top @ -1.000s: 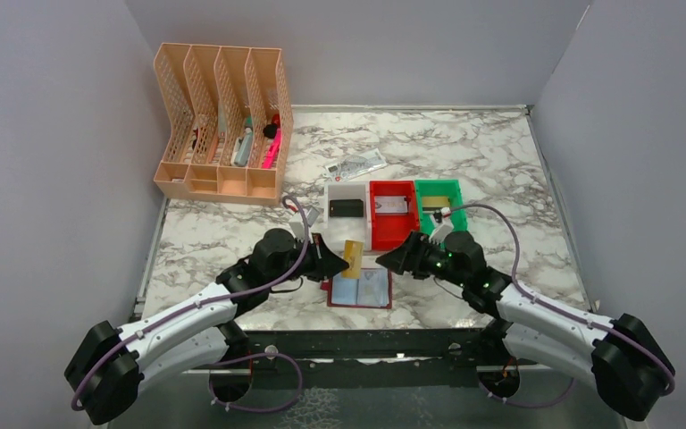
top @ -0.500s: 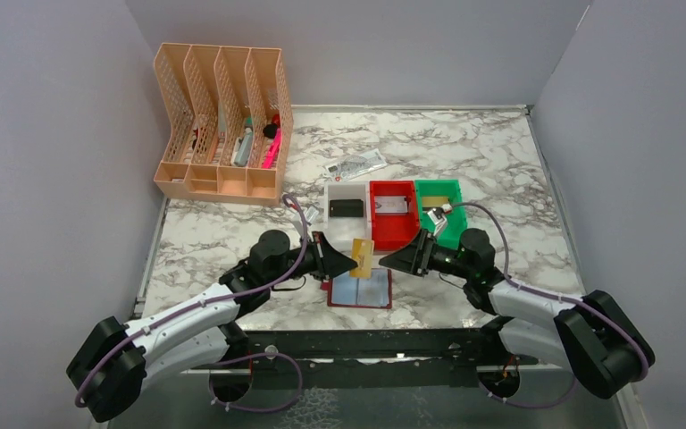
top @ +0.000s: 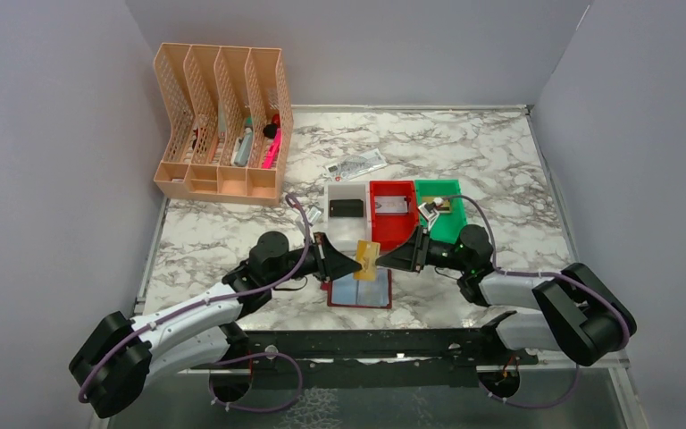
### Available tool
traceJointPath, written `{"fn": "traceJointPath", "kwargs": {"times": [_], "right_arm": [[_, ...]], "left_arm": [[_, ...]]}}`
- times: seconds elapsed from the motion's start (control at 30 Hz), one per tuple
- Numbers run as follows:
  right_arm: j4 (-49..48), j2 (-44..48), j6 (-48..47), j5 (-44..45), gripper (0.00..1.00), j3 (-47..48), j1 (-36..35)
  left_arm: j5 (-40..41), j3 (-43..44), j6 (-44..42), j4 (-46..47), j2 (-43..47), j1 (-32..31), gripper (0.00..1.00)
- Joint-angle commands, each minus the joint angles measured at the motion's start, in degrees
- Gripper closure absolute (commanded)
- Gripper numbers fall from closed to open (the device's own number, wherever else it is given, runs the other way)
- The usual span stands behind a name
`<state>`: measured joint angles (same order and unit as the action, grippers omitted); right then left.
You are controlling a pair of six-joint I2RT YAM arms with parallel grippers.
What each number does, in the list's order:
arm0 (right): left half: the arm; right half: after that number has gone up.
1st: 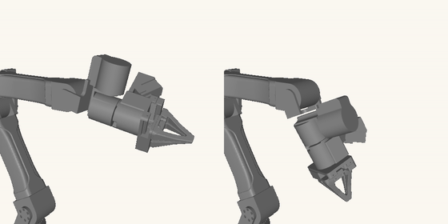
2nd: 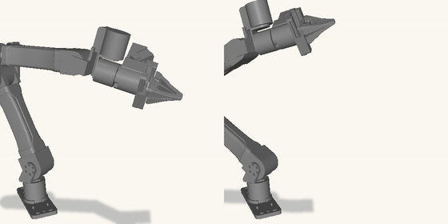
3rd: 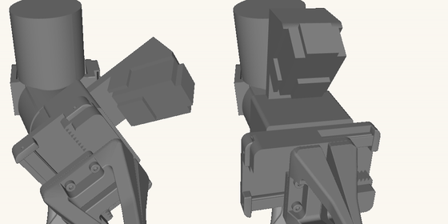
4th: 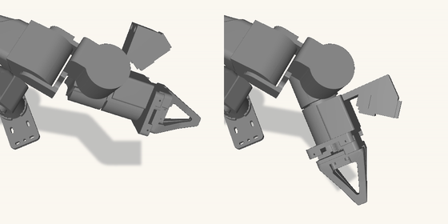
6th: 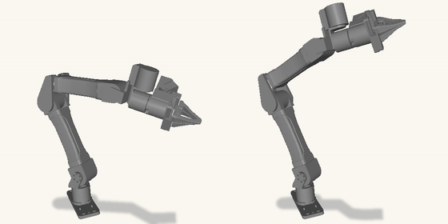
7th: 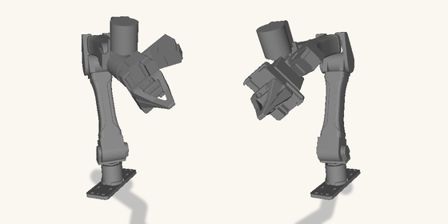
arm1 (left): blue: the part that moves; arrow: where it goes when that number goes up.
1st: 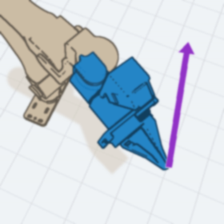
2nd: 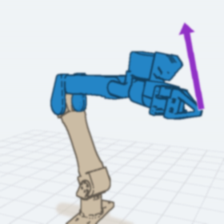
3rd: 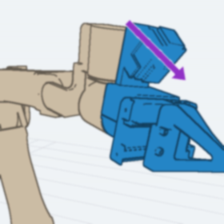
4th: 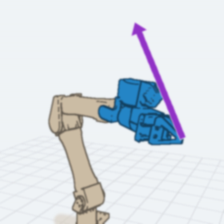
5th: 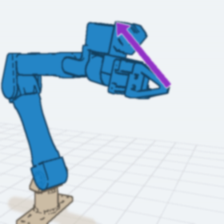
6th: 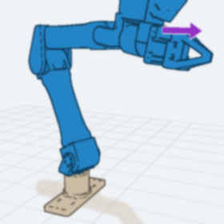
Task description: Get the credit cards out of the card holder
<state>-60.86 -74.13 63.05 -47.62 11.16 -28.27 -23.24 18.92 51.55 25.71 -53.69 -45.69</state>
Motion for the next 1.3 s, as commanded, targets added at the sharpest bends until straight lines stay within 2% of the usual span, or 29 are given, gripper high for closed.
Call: {"fn": "traceJointPath", "kwargs": {"times": [0.0,0.4,0.8,0.93,1.17,1.2,1.27], "right_arm": [[-7.87,-1.63,1.91,-3.64,0.45,1.53,-0.06],[-10.78,-3.18,4.83,-5.07,0.59,2.86,-1.34],[-9.91,-3.71,4.14,-6.55,0.67,4.07,-3.25],[-11.17,-4.63,4.57,-6.54,0.73,3.51,-3.46],[-12.3,-5.37,6.07,-3.21,0.94,1.5,-3.46],[-12.46,-5.51,5.69,-3.42,0.96,1.62,-3.46],[-12.09,-5.4,5.27,-3.11,0.99,1.47,-3.45]], "left_arm": [[-2.37,-1.03,1.01,4.56,-0.02,0.25,1.0],[-3.51,-1.21,2.26,7.26,-0.54,0.24,1.0],[-1.81,-3.56,4.94,11.15,0.05,0.22,1.0],[-1.02,-4.1,5.37,11.52,0.44,0.25,1.0],[-0.56,-4.96,5.72,11.98,0.41,0.21,1.0],[-0.45,-5.0,5.67,11.99,0.35,0.25,0.97],[-0.05,-5.26,5.62,11.97,0.26,0.25,0.8]]}}
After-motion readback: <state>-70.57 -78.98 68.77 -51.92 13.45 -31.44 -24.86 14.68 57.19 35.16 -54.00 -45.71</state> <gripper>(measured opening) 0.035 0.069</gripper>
